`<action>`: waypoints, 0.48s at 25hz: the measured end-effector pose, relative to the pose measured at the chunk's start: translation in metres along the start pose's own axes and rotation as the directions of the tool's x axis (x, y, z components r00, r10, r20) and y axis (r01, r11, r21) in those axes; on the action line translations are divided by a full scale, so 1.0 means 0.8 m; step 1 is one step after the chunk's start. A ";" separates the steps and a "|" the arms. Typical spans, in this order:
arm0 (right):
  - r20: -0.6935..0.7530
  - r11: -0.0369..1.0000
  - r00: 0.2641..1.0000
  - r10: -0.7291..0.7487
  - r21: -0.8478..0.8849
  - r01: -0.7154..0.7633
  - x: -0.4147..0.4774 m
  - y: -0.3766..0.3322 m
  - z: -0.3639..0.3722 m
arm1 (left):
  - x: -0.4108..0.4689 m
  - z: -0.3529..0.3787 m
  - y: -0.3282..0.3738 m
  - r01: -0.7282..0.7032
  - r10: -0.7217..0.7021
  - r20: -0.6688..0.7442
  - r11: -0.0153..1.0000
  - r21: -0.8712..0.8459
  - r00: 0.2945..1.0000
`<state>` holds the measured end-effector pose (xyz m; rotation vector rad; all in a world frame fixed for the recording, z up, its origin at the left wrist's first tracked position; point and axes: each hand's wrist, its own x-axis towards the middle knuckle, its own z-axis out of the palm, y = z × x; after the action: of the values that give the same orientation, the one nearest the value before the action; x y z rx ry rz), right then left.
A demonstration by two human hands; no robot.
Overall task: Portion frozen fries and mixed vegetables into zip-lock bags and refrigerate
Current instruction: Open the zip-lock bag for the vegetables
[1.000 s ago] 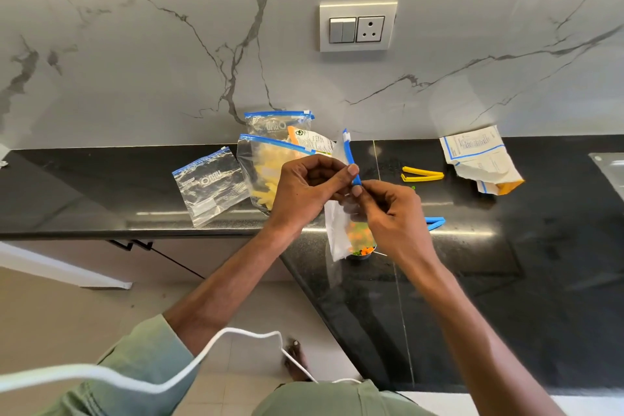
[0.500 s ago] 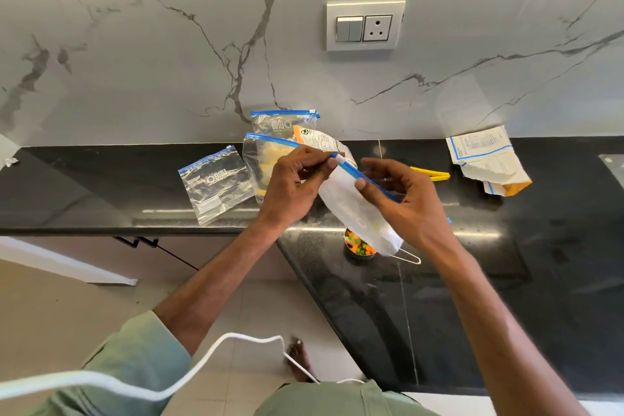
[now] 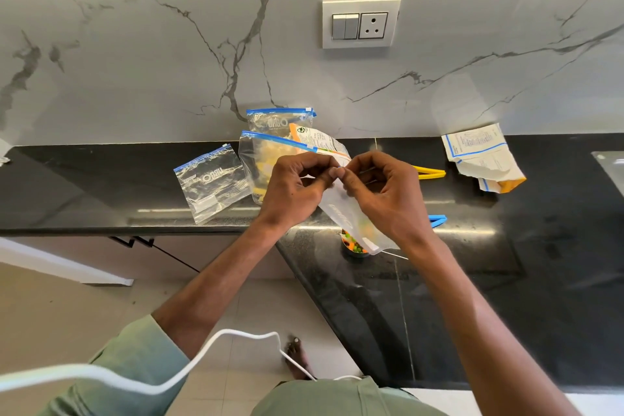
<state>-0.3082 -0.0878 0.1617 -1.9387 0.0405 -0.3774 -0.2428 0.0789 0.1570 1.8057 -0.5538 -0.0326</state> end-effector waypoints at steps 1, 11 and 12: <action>0.012 1.000 1.000 -0.020 -0.023 0.021 -0.002 0.002 0.002 | -0.001 0.000 0.000 0.002 -0.002 -0.028 1.000 0.010 1.000; 0.232 0.975 0.959 0.165 0.105 -0.194 -0.048 0.043 -0.050 | -0.002 -0.028 0.001 0.029 -0.053 -0.341 0.997 -0.073 0.938; 0.240 0.970 0.958 0.156 0.147 -0.195 -0.048 0.039 -0.046 | -0.010 -0.020 0.001 0.034 -0.037 -0.378 0.999 -0.015 0.925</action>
<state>-0.3507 -0.1256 0.1365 -1.7822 0.0311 -0.0367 -0.2450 0.0963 0.1608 1.7550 -0.2438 0.2843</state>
